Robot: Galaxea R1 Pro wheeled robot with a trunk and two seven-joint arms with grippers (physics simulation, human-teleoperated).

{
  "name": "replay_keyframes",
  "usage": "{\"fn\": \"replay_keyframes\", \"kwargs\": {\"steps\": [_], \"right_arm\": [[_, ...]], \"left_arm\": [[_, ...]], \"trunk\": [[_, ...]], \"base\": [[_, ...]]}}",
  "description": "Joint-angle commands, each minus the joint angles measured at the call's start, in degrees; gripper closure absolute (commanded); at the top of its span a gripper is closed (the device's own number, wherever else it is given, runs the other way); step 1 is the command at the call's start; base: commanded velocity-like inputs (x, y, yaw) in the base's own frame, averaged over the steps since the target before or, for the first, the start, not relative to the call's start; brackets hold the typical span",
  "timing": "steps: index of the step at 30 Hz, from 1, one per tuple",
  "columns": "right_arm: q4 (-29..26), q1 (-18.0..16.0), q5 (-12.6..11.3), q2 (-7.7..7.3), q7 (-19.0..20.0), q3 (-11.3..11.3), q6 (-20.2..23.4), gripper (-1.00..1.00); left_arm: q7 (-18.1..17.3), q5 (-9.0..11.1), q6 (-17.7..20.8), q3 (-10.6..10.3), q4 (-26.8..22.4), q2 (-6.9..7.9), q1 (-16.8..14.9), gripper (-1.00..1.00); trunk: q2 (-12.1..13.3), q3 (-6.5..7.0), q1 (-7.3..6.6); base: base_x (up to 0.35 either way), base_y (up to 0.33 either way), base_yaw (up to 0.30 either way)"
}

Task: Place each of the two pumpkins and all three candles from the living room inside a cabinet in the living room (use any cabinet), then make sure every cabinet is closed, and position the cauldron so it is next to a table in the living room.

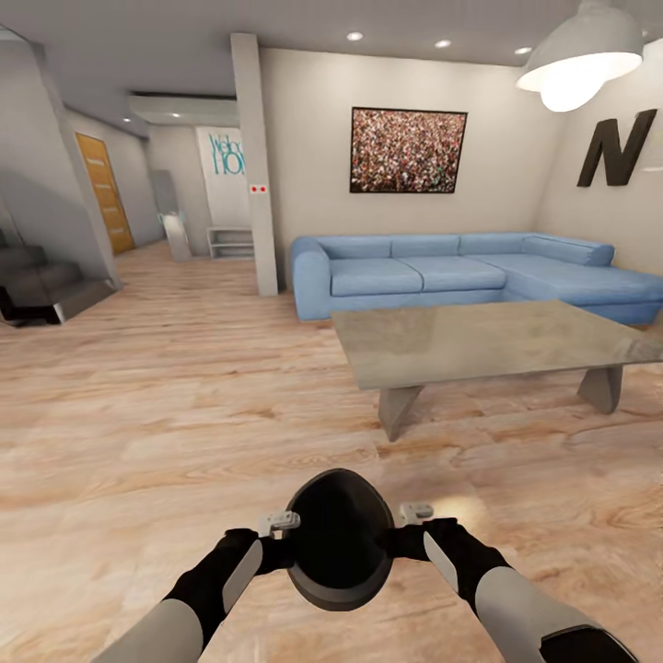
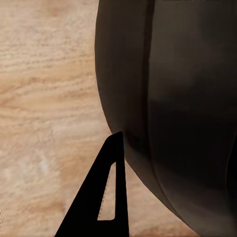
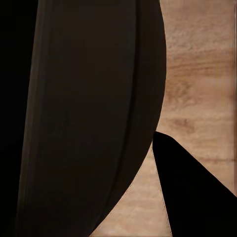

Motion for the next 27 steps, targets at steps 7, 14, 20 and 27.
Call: {"fn": "replay_keyframes", "kwargs": {"steps": [7, 14, 20, 27], "right_arm": [[0.16, -0.01, -1.23, 0.06, 0.31, -0.54, 0.17, 1.0], [0.16, -0.01, -1.32, 0.13, 0.22, -0.48, 0.17, 1.0], [0.24, -0.01, -1.32, 0.1, 0.14, -0.54, 0.25, 1.0], [0.25, -0.01, -1.32, 0.06, 0.13, -0.54, 0.26, 1.0]], "left_arm": [[-0.23, 1.58, -0.27, -2.48, -0.93, -0.3, 0.0, 1.0], [-0.19, 1.58, -0.27, -2.48, -0.86, -0.3, 0.0, 1.0], [-0.19, 1.5, -0.32, -2.51, -0.74, -0.22, 0.0, 1.0], [-0.19, 1.41, -0.35, -2.55, -0.88, -0.24, 0.0, 1.0]], "trunk": [[0.0, 0.16, 0.0], [0.0, 0.16, 0.0], [0.0, 0.16, 0.0], [0.0, 0.16, 0.0]], "base": [[0.3, 0.156, -0.067], [0.278, 0.208, 0.0], [0.275, 0.209, 0.0], [0.082, 0.045, 0.0]]}}
